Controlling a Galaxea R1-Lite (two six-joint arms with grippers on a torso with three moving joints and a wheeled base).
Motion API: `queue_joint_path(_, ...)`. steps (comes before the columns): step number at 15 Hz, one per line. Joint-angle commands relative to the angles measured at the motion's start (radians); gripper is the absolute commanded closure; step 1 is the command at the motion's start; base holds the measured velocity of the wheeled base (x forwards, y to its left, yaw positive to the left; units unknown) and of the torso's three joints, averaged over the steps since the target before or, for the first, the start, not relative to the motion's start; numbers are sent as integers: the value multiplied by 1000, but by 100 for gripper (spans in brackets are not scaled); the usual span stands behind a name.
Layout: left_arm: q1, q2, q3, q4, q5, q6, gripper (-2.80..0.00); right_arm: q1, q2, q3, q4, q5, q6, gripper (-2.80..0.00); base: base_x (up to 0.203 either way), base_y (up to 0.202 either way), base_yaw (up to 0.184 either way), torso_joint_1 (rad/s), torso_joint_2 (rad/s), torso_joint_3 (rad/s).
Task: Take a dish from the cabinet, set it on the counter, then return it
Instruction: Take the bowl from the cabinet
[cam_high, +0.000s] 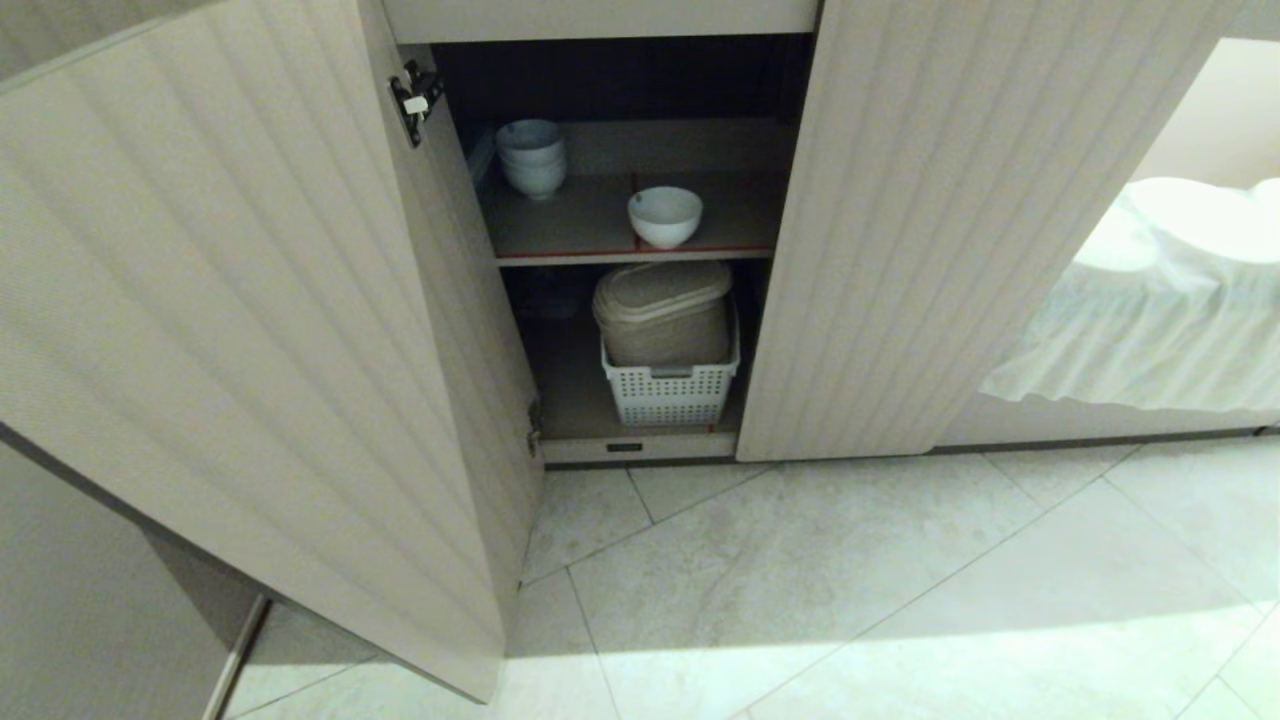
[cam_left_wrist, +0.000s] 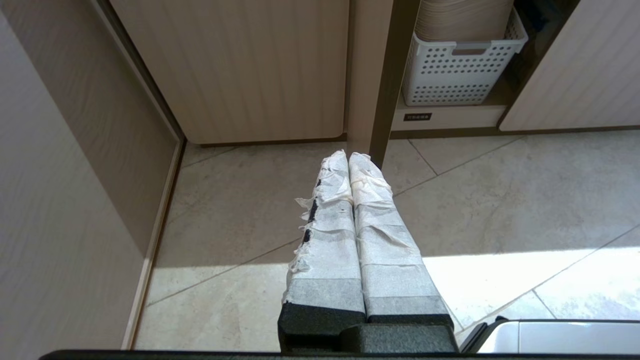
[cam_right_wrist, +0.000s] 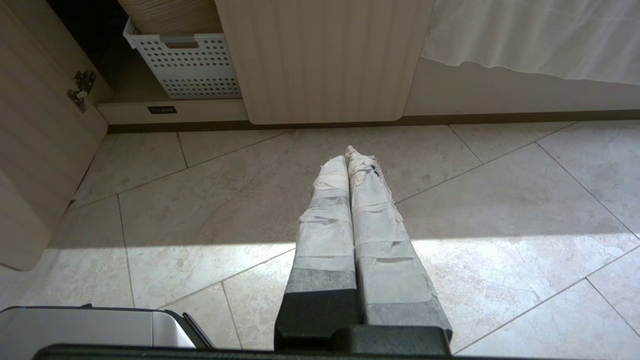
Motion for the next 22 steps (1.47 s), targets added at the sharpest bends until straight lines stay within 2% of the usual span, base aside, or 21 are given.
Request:
queue_joint_path(1,0,0,0,0,0,0,0,1,0,0,0,0,0,0,0,0,0,0,0,0)
queue_joint_path(22,0,0,0,-2,-2,2,0,1,0,0,0,0,0,0,0,0,0,0,0,0)
